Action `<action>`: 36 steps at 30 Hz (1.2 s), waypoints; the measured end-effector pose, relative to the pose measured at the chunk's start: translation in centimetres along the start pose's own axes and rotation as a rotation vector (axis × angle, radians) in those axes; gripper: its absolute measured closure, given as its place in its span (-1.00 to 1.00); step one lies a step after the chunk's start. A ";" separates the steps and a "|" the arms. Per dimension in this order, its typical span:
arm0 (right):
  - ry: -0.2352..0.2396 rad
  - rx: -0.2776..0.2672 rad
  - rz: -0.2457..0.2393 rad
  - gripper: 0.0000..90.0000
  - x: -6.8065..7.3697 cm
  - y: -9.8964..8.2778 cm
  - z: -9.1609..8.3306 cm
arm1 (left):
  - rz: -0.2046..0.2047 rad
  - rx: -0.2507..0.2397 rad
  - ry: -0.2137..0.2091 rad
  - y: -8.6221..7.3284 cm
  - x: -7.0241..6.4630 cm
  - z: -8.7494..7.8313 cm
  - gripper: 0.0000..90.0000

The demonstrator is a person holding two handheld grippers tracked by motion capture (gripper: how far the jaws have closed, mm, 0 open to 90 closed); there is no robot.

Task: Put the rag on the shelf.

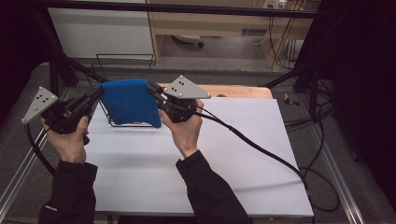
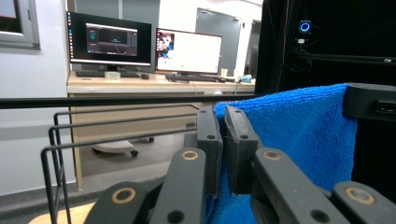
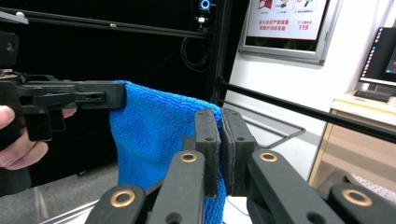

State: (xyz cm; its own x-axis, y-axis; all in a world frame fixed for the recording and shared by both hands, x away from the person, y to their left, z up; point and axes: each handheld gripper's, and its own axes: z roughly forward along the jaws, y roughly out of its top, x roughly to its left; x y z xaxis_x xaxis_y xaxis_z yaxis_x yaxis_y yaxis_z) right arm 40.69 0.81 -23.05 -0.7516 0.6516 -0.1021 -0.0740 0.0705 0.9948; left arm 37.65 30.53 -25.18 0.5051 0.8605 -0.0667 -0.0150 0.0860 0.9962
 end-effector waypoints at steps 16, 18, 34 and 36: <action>-0.020 -0.040 -0.029 0.93 0.0 3.3 3.0 | 0.004 -0.043 0.038 3.0 2.0 0.8 0.89; -0.024 -0.044 -0.037 0.93 0.0 3.7 3.3 | 0.007 -0.045 0.047 3.4 2.2 0.9 0.90; -0.038 -0.060 -0.050 0.93 -0.7 6.0 5.6 | 0.025 -0.050 0.076 6.5 4.0 2.4 0.90; -0.039 -0.060 -0.047 0.93 -1.0 6.2 6.0 | 0.031 -0.044 0.082 6.9 4.2 2.8 0.90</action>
State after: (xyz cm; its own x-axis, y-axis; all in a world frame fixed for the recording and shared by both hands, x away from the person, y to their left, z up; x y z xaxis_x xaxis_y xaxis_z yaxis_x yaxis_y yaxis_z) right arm 44.88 5.13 -16.80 -0.7206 0.6775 -0.1473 -0.1482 0.0571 0.9873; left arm 42.03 33.33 -18.42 0.4313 0.9012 -0.0422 -0.0686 0.0794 0.9945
